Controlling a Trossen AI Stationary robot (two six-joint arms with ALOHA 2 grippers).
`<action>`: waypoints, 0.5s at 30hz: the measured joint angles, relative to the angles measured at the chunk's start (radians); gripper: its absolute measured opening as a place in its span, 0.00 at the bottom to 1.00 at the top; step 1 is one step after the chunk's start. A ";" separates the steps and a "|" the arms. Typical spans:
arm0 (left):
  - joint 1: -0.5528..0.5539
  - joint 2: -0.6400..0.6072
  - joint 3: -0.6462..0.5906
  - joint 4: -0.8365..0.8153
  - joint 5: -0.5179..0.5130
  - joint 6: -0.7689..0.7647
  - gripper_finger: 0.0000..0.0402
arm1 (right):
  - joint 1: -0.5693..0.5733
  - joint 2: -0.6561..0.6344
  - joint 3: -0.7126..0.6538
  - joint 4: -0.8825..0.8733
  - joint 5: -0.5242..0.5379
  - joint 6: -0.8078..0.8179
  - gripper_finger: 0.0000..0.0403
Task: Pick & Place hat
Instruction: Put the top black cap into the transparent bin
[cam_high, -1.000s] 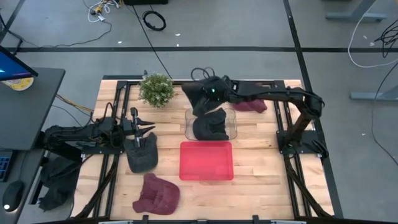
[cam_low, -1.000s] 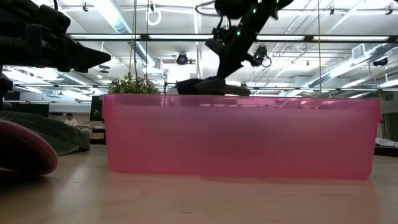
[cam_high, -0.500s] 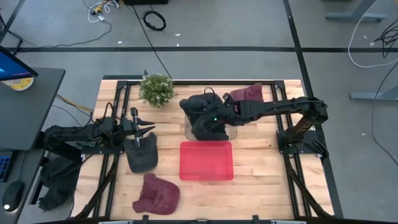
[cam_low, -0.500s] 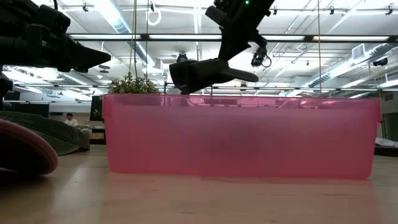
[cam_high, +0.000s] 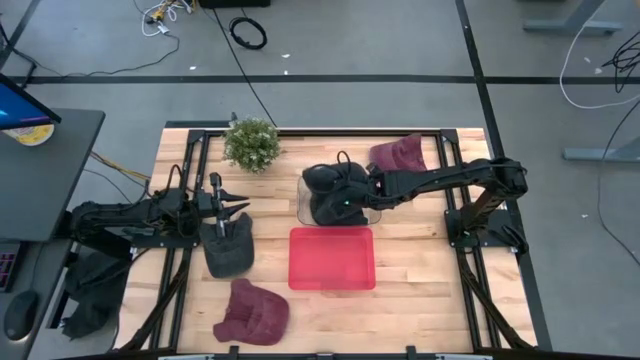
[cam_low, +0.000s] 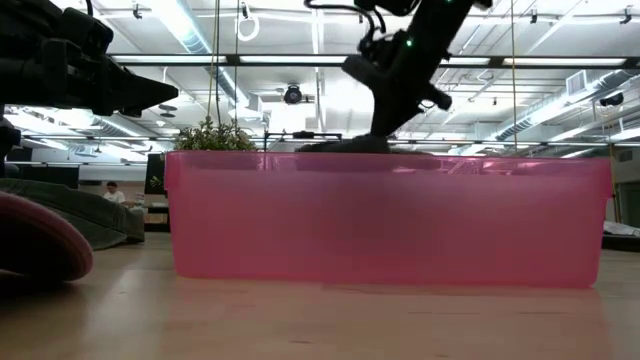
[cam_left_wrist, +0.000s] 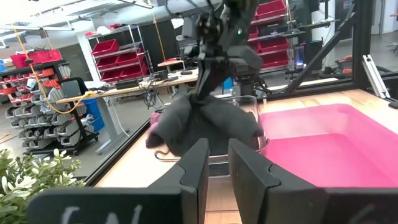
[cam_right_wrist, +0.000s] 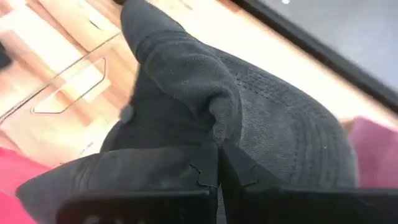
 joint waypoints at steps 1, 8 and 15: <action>0.000 0.000 0.000 0.000 0.000 0.000 0.17 | -0.004 0.000 -0.017 0.030 -0.015 0.008 0.00; 0.000 0.000 0.000 0.000 0.000 0.000 0.17 | -0.017 0.000 -0.081 0.130 -0.139 0.014 0.00; 0.000 0.000 0.000 0.000 0.000 0.000 0.17 | -0.023 0.000 -0.082 0.043 -0.182 0.014 0.00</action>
